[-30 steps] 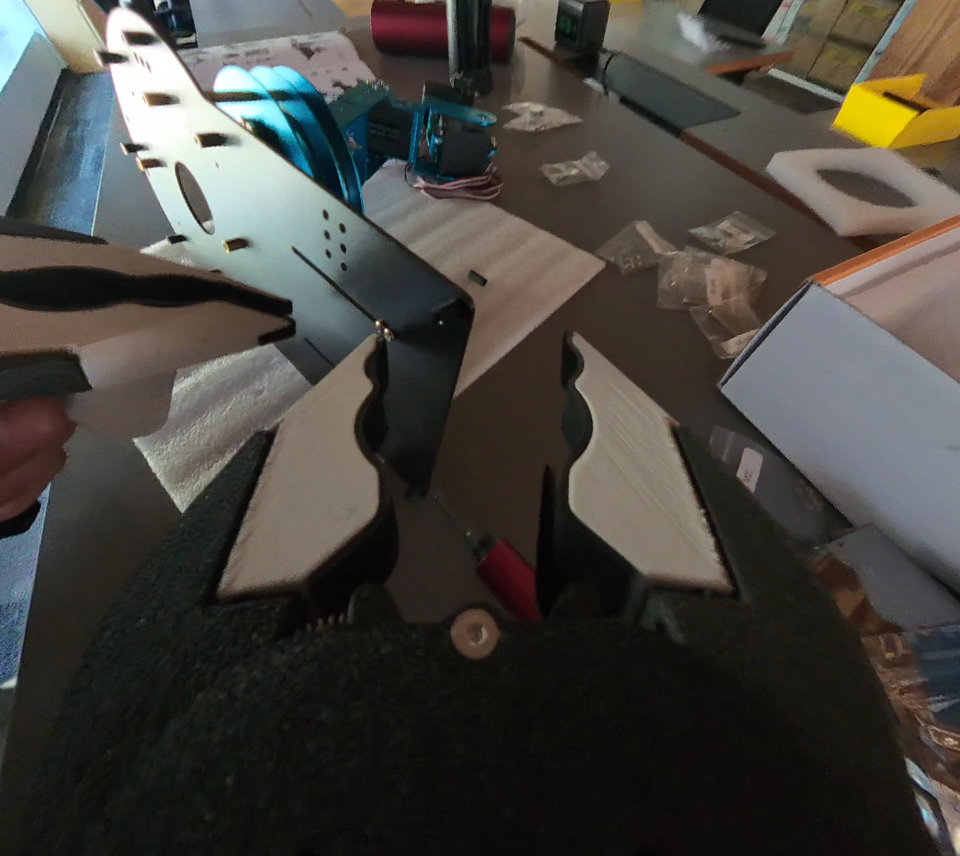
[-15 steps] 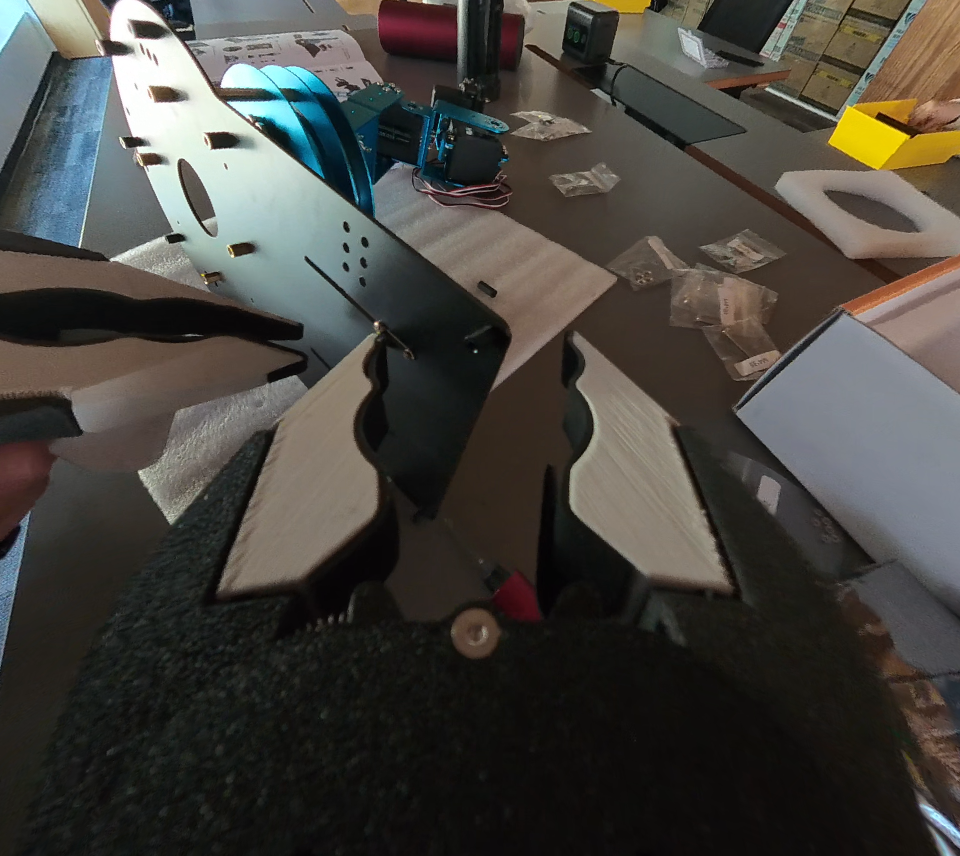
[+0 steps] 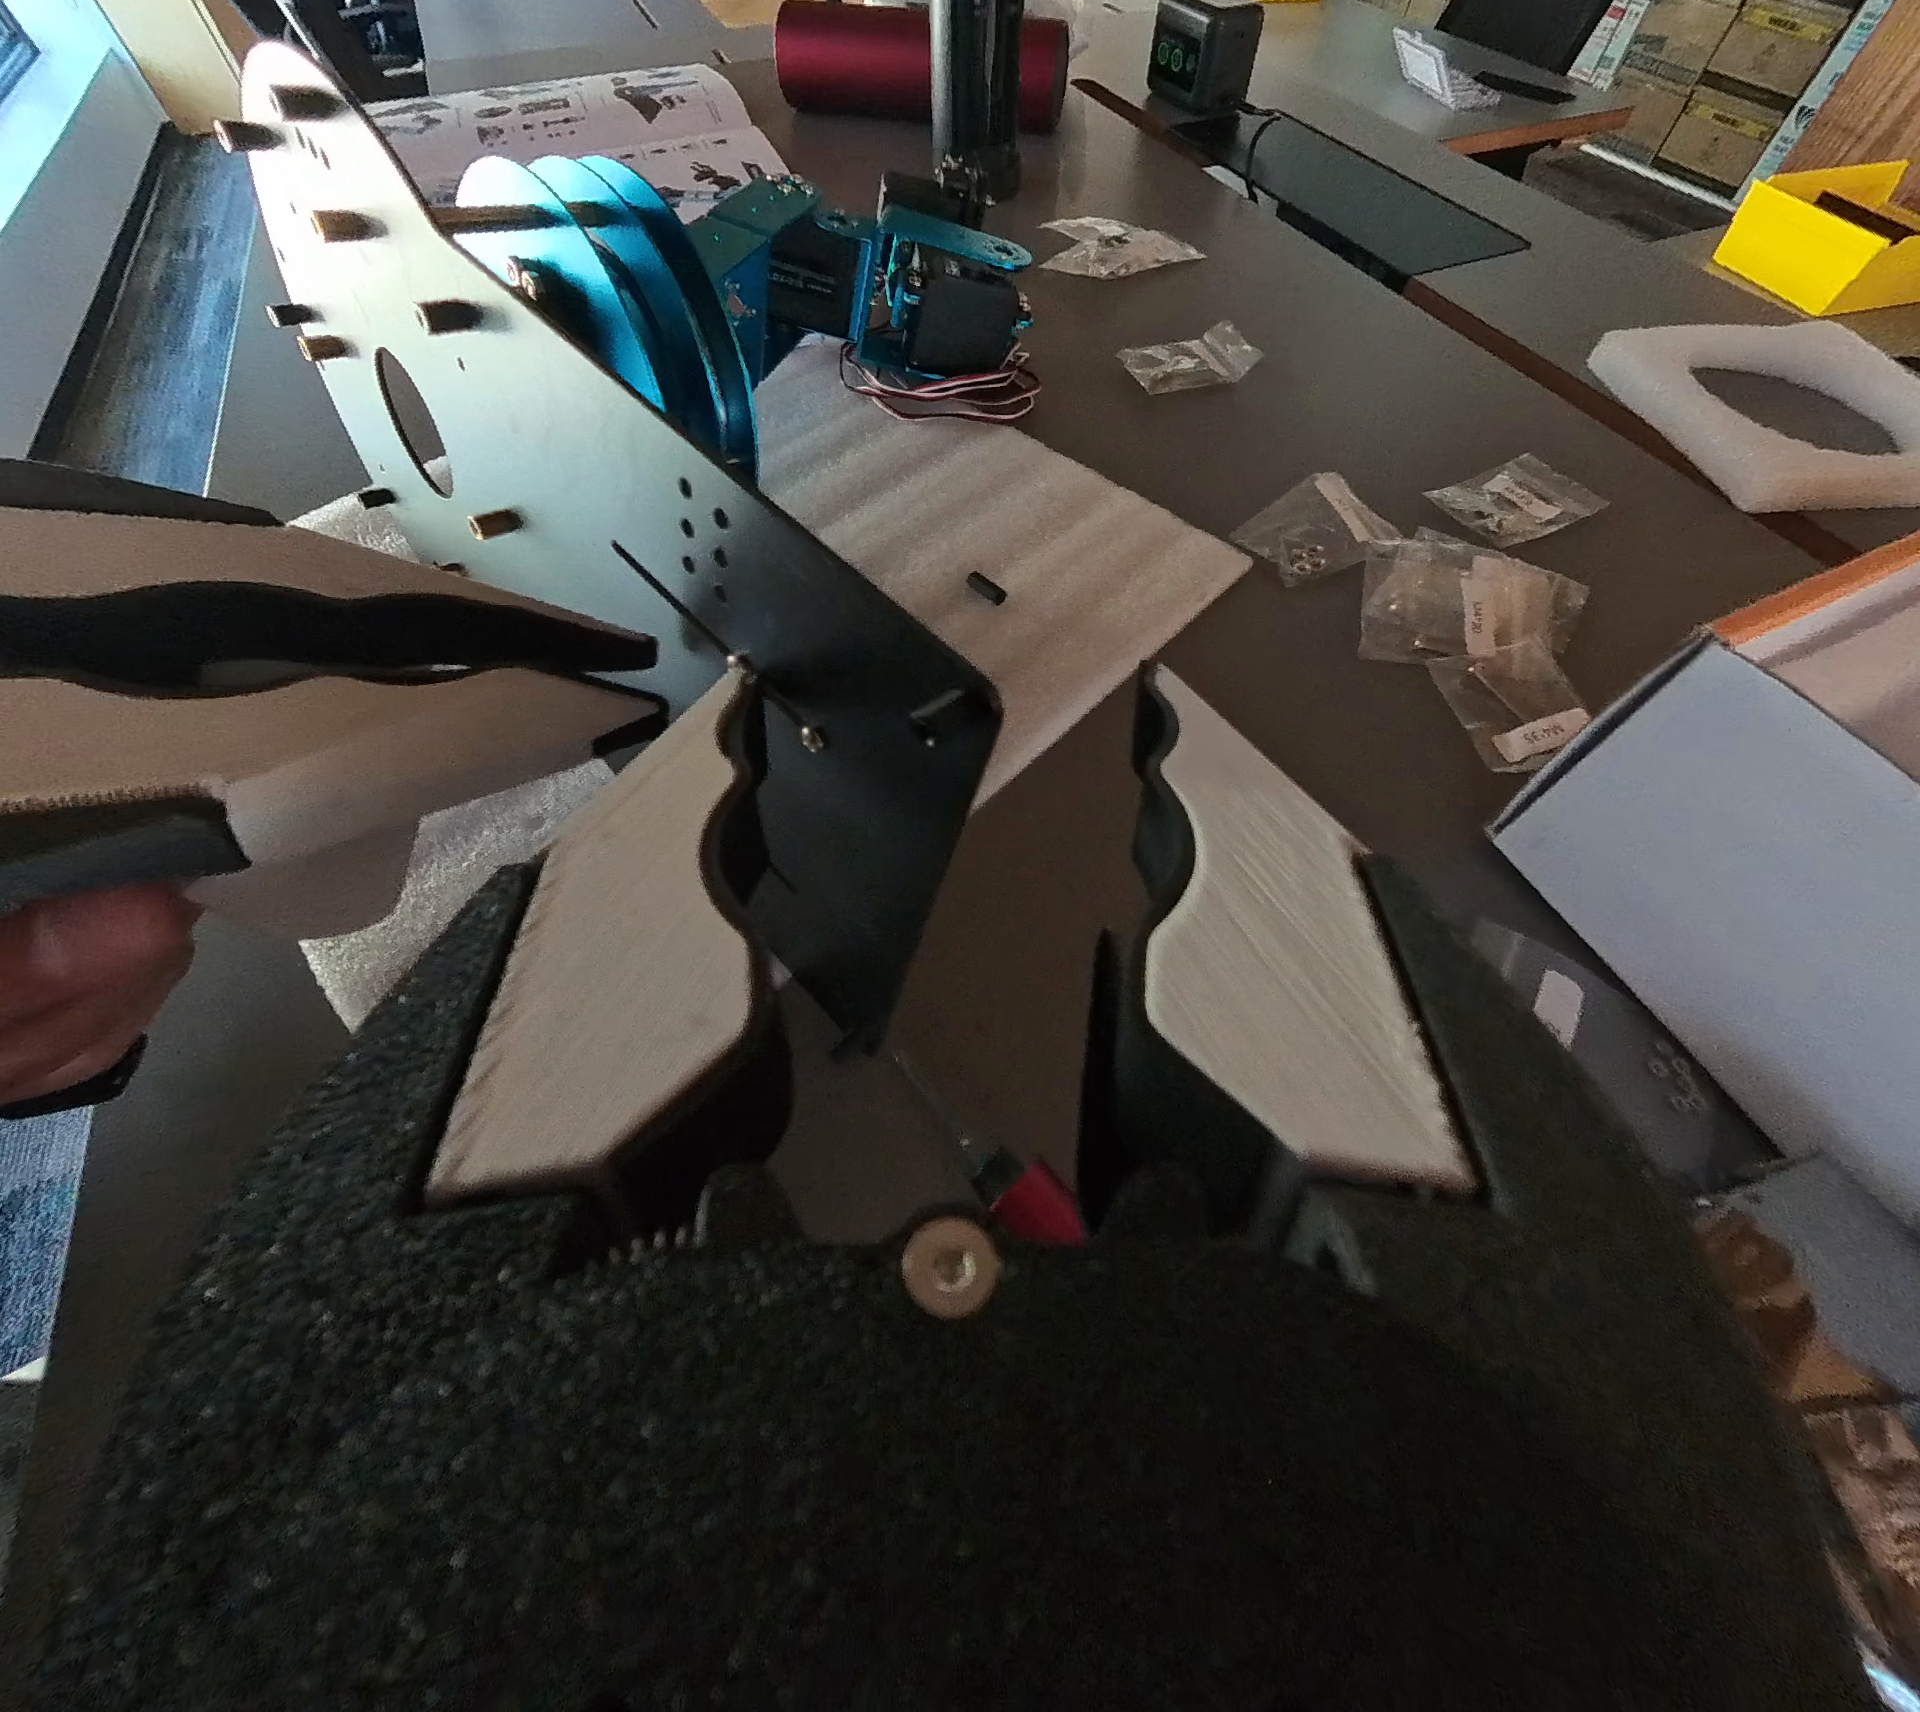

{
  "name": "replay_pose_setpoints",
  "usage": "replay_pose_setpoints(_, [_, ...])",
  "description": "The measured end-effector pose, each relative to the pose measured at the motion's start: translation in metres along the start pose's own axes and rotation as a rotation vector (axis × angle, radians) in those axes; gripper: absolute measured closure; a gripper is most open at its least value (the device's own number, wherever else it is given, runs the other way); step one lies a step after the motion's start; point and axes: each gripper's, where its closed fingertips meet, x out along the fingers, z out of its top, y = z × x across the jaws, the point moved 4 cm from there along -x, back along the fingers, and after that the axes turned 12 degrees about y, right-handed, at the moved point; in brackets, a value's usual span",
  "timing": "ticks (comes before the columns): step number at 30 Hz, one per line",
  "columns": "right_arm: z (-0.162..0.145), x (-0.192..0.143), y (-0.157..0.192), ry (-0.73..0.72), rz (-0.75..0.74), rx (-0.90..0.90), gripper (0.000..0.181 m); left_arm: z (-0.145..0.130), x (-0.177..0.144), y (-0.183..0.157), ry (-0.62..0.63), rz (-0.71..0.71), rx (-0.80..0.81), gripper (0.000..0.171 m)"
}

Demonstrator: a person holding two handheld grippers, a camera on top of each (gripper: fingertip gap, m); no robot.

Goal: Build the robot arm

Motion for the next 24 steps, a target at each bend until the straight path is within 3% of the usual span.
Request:
replay_pose_setpoints(10, [0.009,0.010,0.010,0.015,0.042,-0.021,0.106,-0.004,-0.006,0.008,-0.032,0.085,-0.037,0.149])
replay_pose_setpoints(21, [0.011,-0.024,-0.012,-0.011,0.054,0.043,0.108,0.007,-0.001,0.003,-0.123,0.244,-0.053,0.142])
replay_pose_setpoints(23, [0.010,-0.029,-0.019,-0.007,0.041,0.050,0.108,0.006,0.002,-0.004,-0.122,0.264,-0.017,0.132])
replay_pose_setpoints(24, [0.010,-0.033,-0.021,-0.009,0.035,0.052,0.108,0.005,0.004,-0.010,-0.112,0.261,0.012,0.118])
